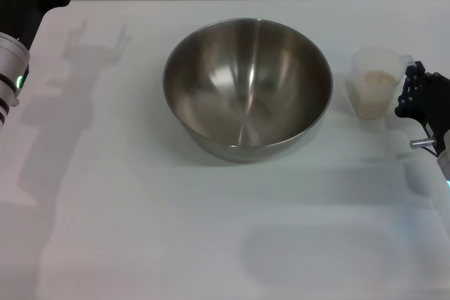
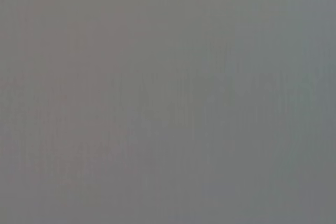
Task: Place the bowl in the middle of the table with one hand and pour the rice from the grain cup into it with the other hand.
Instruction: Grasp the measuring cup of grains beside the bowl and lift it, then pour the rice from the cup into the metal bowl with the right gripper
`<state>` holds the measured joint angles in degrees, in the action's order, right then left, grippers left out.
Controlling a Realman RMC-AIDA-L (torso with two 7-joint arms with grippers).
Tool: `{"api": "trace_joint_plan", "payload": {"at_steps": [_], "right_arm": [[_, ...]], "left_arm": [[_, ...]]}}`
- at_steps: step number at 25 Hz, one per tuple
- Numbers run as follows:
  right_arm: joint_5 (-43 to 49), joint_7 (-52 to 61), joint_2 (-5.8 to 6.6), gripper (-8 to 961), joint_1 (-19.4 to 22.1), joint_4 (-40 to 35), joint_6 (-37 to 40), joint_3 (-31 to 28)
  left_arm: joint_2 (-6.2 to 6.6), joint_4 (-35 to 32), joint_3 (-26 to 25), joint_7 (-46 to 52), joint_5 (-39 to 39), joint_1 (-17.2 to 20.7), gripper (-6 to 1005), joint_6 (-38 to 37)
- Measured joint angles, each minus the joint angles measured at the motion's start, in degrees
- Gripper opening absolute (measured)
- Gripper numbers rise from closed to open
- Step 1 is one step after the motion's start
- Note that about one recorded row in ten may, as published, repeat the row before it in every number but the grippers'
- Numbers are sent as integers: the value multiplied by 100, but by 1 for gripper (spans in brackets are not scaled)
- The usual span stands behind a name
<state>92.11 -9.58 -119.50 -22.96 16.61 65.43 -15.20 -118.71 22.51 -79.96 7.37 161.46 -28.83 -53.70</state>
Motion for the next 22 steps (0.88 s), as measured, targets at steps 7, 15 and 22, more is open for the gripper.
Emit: {"api": "trace_joint_plan", "payload": {"at_steps": [7,15,22], "right_arm": [[-1,-12,4,5,27,0,435,-1],[34,-30,17,4,69,-3,1277,44],[57,-328,22,4,-61,-161,1846,84]], "left_arm": [[13,-26,-246,-315,-1,110,806,-32],[5,-180,-810,-455,-1,371,806,-56],[1,-210,-820,-421,0,556,806,-71]]}}
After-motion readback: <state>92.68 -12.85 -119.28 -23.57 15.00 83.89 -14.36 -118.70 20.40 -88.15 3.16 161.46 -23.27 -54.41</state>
